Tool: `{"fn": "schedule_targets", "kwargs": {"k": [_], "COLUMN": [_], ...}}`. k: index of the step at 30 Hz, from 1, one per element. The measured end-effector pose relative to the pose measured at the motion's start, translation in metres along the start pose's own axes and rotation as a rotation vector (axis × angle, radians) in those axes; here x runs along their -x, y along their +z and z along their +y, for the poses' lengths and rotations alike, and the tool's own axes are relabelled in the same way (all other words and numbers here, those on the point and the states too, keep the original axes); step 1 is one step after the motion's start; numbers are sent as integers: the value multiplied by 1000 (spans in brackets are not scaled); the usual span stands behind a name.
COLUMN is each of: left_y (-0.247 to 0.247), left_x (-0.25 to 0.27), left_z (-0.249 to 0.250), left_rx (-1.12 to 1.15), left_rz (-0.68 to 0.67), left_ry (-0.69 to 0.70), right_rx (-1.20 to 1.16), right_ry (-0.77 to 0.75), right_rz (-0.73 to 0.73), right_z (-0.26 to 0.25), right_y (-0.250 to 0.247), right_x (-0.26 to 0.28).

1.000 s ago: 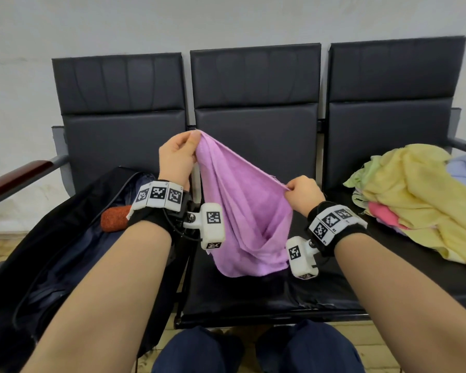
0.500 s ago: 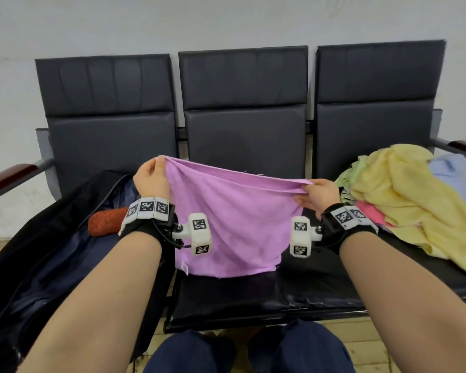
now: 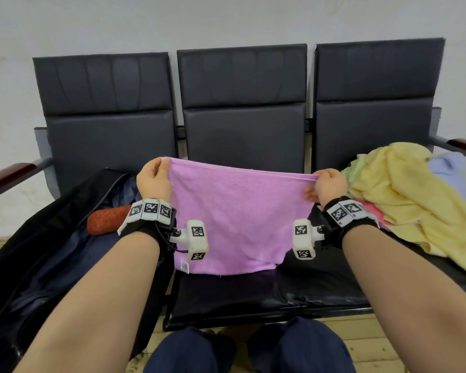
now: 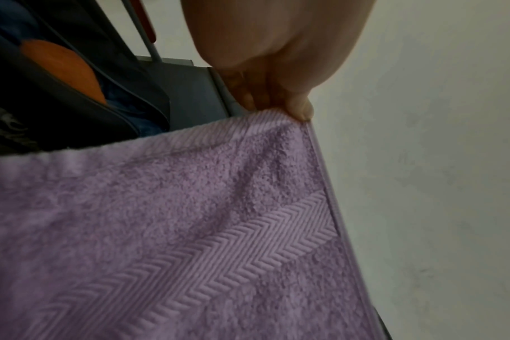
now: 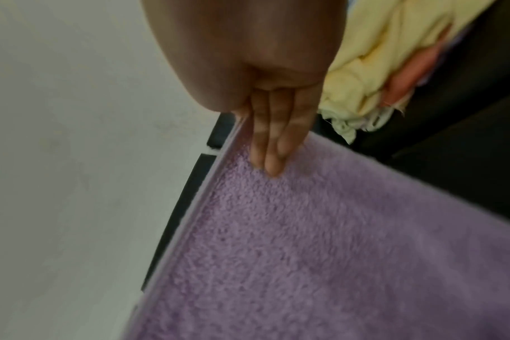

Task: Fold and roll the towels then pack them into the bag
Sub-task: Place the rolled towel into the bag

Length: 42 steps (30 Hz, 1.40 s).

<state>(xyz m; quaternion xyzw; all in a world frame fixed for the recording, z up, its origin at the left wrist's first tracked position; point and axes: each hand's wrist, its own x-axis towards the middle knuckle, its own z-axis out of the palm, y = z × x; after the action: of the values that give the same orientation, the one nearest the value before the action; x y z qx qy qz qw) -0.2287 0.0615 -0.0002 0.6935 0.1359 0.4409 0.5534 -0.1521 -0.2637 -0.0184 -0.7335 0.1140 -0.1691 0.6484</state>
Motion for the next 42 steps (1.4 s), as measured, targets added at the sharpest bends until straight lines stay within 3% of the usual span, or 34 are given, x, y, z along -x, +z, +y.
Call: {"fn": "schedule_targets", "kwargs": {"k": [5, 10, 14, 17, 21, 23, 25, 27, 32, 36, 38, 42], "left_y": [-2, -1, 7, 8, 2, -2, -4, -6, -4, -9, -11, -6], "left_x": [-1, -4, -5, -16, -23, -21, -16, -8, -3, -16, -19, -18], "left_z": [-6, 5, 24, 62, 101, 101, 92, 90, 116, 126, 123, 107], "left_rx": [1, 10, 250, 364, 310, 207, 10, -146, 23, 3, -109, -239], "left_rz": [52, 32, -19, -13, 34, 70, 108, 119, 126, 85, 32, -107], "left_ry": [-37, -69, -121, 33, 253, 203, 52, -73, 64, 50, -15, -280], "right_rx": [-300, -65, -129, -218, -254, -41, 107, 34, -131, -104, -15, 101], "right_ry": [-34, -195, -301, -461, -624, -548, -402, -374, -450, -383, -273, -80], "right_rz": [-26, -6, 130, 273, 387, 371, 341, 260, 268, 284, 257, 121], "right_z": [-7, -2, -24, -69, -114, -114, -105, -99, -108, -124, -126, -117], "right_y": [1, -5, -8, -11, -21, -26, -31, -35, -46, -55, -57, -47], "right_x": [4, 6, 10, 18, 26, 24, 24, 29, 39, 36, 35, 40]}}
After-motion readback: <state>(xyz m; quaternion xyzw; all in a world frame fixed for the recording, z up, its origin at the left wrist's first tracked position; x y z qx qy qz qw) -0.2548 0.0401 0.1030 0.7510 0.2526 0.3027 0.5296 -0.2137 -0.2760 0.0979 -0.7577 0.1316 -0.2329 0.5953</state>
